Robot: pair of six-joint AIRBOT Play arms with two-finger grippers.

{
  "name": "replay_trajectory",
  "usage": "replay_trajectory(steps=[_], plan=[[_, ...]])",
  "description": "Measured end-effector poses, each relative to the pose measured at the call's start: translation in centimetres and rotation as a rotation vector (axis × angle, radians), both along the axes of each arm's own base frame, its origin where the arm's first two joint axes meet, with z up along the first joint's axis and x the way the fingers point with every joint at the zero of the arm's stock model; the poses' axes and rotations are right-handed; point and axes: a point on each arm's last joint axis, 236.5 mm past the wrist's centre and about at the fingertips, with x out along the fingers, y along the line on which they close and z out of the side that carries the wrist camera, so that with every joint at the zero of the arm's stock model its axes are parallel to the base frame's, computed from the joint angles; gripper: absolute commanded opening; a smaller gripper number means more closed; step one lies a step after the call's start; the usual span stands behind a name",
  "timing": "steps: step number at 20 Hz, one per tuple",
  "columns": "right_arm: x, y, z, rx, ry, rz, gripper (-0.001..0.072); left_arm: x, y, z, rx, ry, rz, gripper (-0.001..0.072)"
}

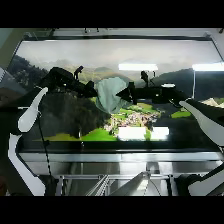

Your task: Fold the shirts.

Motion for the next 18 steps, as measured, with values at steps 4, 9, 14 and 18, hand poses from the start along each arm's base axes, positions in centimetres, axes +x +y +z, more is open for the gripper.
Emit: replay_trajectory(steps=[4, 9, 14, 18], plan=[[1.2, -5.5, 13.9, 0.197, -0.314, -0.076, 0.0019, -0.6, 2.1, 12.3, -0.043, -0.157, -0.086, 0.0021], [-4.9, -13.9, 31.7, 0.146, -0.835, -0.224, 0.0020, -6.8, 7.2, 33.1, -0.004, -0.620, -0.048, 0.0025], [-6.8, -15.3, 33.0, -0.234, -0.982, -0.345, 0.0021, -12.1, 9.3, 41.6, 0.066, -0.884, 0.031, 0.0028], [-0.7, -16.7, 24.9, -0.420, -0.810, -0.369, 0.0372, -8.1, 11.0, 35.9, 0.093, -0.741, 0.084, 0.0560]])
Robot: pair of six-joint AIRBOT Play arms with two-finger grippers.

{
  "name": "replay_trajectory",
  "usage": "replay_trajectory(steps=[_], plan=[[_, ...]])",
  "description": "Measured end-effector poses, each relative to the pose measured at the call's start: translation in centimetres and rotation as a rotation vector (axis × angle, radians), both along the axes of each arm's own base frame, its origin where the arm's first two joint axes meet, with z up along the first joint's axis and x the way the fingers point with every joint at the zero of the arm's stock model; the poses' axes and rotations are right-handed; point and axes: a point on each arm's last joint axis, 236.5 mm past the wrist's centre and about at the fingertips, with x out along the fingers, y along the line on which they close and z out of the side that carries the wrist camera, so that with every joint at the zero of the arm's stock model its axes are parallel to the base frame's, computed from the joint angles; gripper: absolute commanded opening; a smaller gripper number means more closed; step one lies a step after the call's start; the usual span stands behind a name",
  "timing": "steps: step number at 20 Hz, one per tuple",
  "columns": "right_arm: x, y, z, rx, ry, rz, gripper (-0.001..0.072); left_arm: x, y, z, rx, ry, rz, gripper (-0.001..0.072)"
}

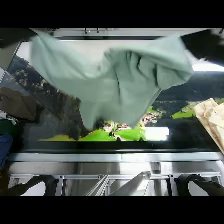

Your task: Fold the shirts.

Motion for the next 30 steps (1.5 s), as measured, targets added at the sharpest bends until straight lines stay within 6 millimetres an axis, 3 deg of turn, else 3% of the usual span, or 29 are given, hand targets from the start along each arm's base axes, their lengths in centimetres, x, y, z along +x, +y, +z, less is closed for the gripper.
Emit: replay_trajectory(steps=[1, 4, 7, 9, 10, 12, 14, 16, 18, 22, 24, 28, 29, 30], plan=[[2.2, -0.7, -3.0, -0.008, 0.063, -0.035, 0.0374, 1.5, 0.4, -2.7, -0.012, 0.067, 0.015, 0.0719], [6.7, -3.6, -12.0, 0.005, 0.270, -0.124, 0.0371, 4.9, 1.1, -11.6, -0.055, 0.283, 0.044, 0.0714], [6.6, -5.5, -17.7, 0.037, 0.444, -0.101, 0.0364, 5.1, 1.1, -18.6, -0.100, 0.489, 0.024, 0.0713], [5.0, -6.2, -19.0, 0.066, 0.525, -0.046, 0.0353, 3.8, 0.8, -21.9, -0.118, 0.615, -0.013, 0.0696], [3.9, -6.4, -19.3, 0.077, 0.559, -0.018, 0.0272, 3.0, 0.6, -23.1, -0.126, 0.668, -0.029, 0.0695], [1.2, -6.4, -20.2, 0.102, 0.640, 0.028, 0.0273, 1.1, 0.5, -25.3, -0.133, 0.767, -0.047, 0.0696], [-2.3, -5.7, -21.6, 0.115, 0.722, 0.061, 0.0392, -1.2, 1.3, -27.6, -0.105, 0.854, -0.041, 0.0696], [-6.3, -4.5, -23.4, 0.128, 0.813, 0.068, 0.0403, -3.3, 2.7, -29.8, -0.065, 0.922, -0.005, 0.0696], [-10.2, -2.9, -25.7, 0.136, 0.902, 0.063, 0.0505, -4.8, 4.2, -31.8, -0.044, 0.978, 0.060, 0.0696], [-16.1, 0.3, -30.3, 0.110, 1.043, 0.067, 0.0502, -6.7, 5.8, -35.3, -0.041, 1.045, 0.172, 0.0696], [-17.3, 1.4, -31.9, 0.076, 1.071, 0.070, 0.0502, -6.8, 6.1, -36.3, -0.034, 1.045, 0.203, 0.0696], [-18.1, 2.6, -34.4, 0.036, 1.105, 0.057, 0.0501, -6.6, 5.9, -37.4, -0.016, 1.029, 0.228, 0.0696], [-18.2, 3.0, -34.7, 0.039, 1.108, 0.062, 0.0488, -6.5, 5.8, -37.5, -0.012, 1.023, 0.232, 0.0696], [-18.0, 3.4, -35.0, 0.047, 1.107, 0.066, 0.0426, -6.3, 5.8, -37.6, -0.010, 1.019, 0.237, 0.0695]])
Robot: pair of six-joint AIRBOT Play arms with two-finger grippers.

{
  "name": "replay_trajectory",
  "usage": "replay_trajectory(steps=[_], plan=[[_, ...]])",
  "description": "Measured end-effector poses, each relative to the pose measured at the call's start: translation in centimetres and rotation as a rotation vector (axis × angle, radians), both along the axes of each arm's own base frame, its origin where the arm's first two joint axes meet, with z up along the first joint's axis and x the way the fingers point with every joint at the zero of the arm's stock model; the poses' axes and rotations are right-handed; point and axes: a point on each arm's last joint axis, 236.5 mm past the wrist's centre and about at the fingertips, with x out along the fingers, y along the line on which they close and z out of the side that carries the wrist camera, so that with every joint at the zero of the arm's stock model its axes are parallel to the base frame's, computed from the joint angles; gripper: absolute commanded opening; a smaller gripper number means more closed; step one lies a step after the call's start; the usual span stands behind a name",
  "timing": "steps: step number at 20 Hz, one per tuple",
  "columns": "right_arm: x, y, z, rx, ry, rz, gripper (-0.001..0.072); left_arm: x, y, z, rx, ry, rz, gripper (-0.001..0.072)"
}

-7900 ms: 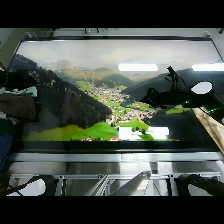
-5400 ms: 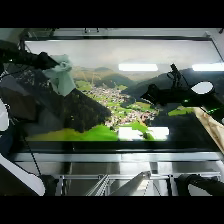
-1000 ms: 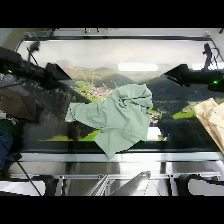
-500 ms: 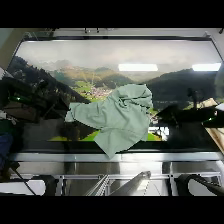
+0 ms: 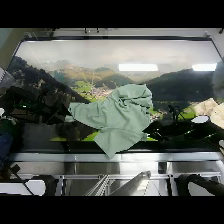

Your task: Fold the shirts.

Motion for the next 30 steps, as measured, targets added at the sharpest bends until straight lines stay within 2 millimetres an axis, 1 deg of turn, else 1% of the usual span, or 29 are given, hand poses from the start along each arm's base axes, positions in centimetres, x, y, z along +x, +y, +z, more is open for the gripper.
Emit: replay_trajectory(steps=[4, 7, 8, 9, 11, 12, 15, 18, 19, 21, 22, 24, 25, 26, 27, 28, 30], plan=[[0.8, 1.2, -0.1, 0.054, -0.018, -0.020, 0.0425, 0.1, -0.1, -0.2, 0.008, -0.006, -0.001, 0.0696], [1.5, 1.5, -0.2, 0.069, -0.034, -0.041, 0.0422, 0.1, -0.1, -0.2, 0.009, -0.008, 0.000, 0.0696], [1.7, 1.5, -0.2, 0.073, -0.038, -0.046, 0.0345, 0.2, -0.1, -0.3, 0.011, -0.010, 0.001, 0.0696], [1.9, 1.6, -0.2, 0.079, -0.044, -0.053, 0.0235, 0.3, 0.0, -0.3, 0.013, -0.012, 0.003, 0.0695], [2.7, 2.2, 0.5, 0.115, -0.079, -0.066, 0.0065, 0.6, 0.1, -0.4, 0.020, -0.023, 0.010, 0.0695], [3.0, 2.6, 1.1, 0.143, -0.097, -0.068, 0.0020, 0.9, 0.2, -0.5, 0.026, -0.032, 0.017, 0.0696], [3.8, 3.5, 2.8, 0.220, -0.146, -0.078, 0.0019, 2.4, 0.1, -0.5, 0.023, -0.078, 0.066, 0.0694], [4.1, 3.9, 3.7, 0.256, -0.170, -0.081, 0.0019, 4.2, 0.0, -0.5, 0.030, -0.131, 0.114, 0.0694], [4.2, 4.0, 3.9, 0.265, -0.178, -0.081, 0.0019, 4.6, -0.2, -0.7, 0.032, -0.143, 0.122, 0.0637], [4.3, 4.2, 4.3, 0.282, -0.189, -0.082, 0.0019, 5.0, -1.0, -1.4, 0.036, -0.148, 0.118, 0.0224], [4.4, 4.2, 4.5, 0.291, -0.194, -0.083, 0.0020, 4.9, -1.5, -1.8, 0.036, -0.139, 0.107, 0.0151], [4.6, 4.3, 4.9, 0.307, -0.202, -0.087, 0.0020, 4.4, -2.5, -2.3, 0.020, -0.114, 0.081, 0.0156], [4.7, 4.3, 5.0, 0.311, -0.205, -0.090, 0.0019, 4.0, -2.8, -2.3, 0.009, -0.103, 0.058, 0.0230], [4.7, 4.4, 5.2, 0.317, -0.206, -0.090, 0.0020, 3.7, -2.9, -2.1, -0.002, -0.097, 0.033, 0.0438], [4.7, 4.4, 5.2, 0.319, -0.207, -0.091, 0.0020, 3.7, -2.7, -1.6, -0.018, -0.093, 0.018, 0.0566], [4.7, 4.4, 5.2, 0.321, -0.209, -0.088, 0.0020, 3.9, -2.3, -1.0, -0.030, -0.096, 0.010, 0.0587], [4.7, 4.5, 5.4, 0.326, -0.210, -0.090, 0.0019, 4.1, -1.4, 0.5, -0.065, -0.095, 0.008, 0.0586]])
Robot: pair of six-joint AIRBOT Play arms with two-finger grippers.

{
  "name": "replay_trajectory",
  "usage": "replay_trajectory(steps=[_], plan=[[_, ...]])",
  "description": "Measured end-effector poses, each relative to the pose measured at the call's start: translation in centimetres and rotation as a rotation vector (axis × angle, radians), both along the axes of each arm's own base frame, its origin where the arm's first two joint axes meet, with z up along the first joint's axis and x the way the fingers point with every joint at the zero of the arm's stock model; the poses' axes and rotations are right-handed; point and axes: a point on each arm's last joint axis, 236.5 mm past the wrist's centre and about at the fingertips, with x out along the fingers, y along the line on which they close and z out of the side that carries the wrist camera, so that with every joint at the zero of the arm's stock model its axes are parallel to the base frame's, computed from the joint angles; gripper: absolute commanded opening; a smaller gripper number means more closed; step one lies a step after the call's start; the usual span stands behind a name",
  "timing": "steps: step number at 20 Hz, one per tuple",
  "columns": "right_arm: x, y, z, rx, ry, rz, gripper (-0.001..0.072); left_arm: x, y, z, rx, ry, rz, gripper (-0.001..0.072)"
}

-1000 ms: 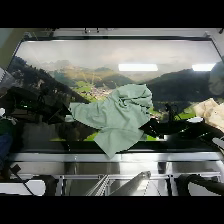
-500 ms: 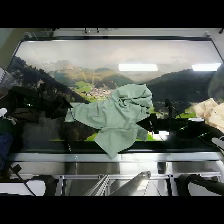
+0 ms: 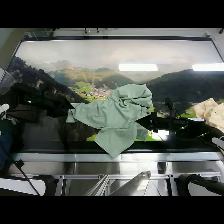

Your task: Fold the shirts.

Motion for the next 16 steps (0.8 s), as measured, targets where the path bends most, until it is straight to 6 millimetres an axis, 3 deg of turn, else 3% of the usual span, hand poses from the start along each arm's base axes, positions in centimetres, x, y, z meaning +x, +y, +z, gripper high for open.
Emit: replay_trajectory(steps=[2, 4, 8, 11, 16], plan=[[0.0, 0.0, 0.0, 0.001, -0.002, 0.001, 0.0020, -0.7, 0.7, 1.0, -0.040, 0.026, -0.007, 0.0578], [0.0, 0.0, 0.0, 0.001, -0.003, 0.000, 0.0019, -2.1, 1.0, 0.9, -0.072, 0.074, -0.008, 0.0480], [0.0, 0.0, 0.1, 0.002, -0.008, 0.002, 0.0020, -5.0, 1.2, -1.1, -0.073, 0.159, 0.002, 0.0481], [0.0, 0.0, 0.1, 0.003, -0.008, 0.003, 0.0019, -4.7, 1.8, -1.8, -0.048, 0.146, 0.018, 0.0481], [0.0, 0.0, 0.1, 0.001, -0.013, 0.005, 0.0020, -2.2, 3.5, -0.6, -0.018, 0.073, 0.042, 0.0481]])
